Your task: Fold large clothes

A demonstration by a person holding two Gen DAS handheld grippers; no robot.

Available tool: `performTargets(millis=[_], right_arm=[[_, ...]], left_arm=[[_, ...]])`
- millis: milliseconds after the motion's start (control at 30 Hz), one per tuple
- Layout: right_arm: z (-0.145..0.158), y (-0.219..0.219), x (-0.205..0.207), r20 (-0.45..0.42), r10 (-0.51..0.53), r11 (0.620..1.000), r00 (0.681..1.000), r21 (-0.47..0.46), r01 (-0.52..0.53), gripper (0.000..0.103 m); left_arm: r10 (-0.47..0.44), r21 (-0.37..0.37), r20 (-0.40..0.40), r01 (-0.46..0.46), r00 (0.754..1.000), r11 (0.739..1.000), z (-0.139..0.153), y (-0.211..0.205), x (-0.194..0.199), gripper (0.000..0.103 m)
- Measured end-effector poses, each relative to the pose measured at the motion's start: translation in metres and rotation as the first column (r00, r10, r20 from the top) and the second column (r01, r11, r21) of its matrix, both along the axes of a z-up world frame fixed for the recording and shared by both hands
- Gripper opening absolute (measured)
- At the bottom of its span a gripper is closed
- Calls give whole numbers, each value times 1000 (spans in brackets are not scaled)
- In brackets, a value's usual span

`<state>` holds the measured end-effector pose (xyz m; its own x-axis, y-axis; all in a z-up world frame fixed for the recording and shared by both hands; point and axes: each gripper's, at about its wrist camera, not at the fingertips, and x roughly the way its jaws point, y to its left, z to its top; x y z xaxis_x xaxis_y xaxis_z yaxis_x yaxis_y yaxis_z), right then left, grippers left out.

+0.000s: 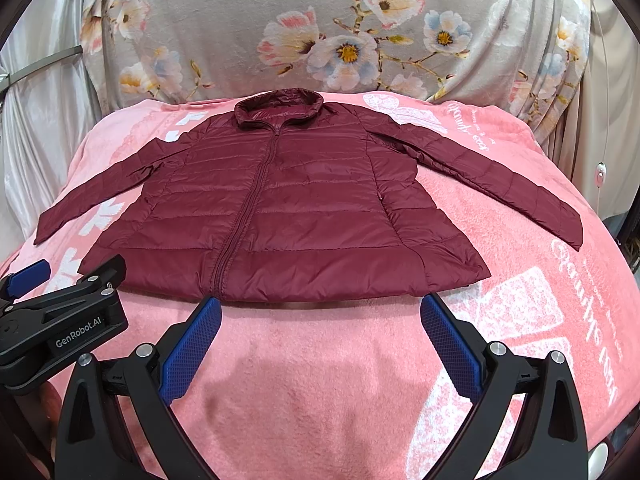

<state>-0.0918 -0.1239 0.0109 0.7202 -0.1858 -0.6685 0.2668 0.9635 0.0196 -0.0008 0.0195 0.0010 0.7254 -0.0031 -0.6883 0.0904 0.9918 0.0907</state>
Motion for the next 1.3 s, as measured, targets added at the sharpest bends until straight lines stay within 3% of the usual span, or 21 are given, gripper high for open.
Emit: performTargets(millis=[567,700,800,933,1100,1200,1300], right_arm=[[-7,-9,2,47,-12,1000,999,7,11,98],[-14,-48,16,37,-68,997,997,29,67,98],[-16,-105,24,16,-153,980,988,130,150,98],[-37,-200,24,-19,-340,887,940,327,327,98],[-68,-303,14,-64,-571,719,818,441,537,98],[-74,-340,15,-60,-641,672,765,440,597,98],[-81,-363,21,-53,-667,651,743,443,616,94]], left_arm=[[21,4,3,-21,1000,1000,-5,4,7,98],[35,2,0,-35,999,999,-10,11,25,98],[49,5,13,-49,999,999,-11,15,40,98],[62,2,27,-62,998,998,-12,21,63,98],[69,7,14,-69,997,998,-15,23,98,98],[77,2,0,-77,997,997,-19,23,118,98],[86,2,-17,-86,996,996,-25,22,136,98]])
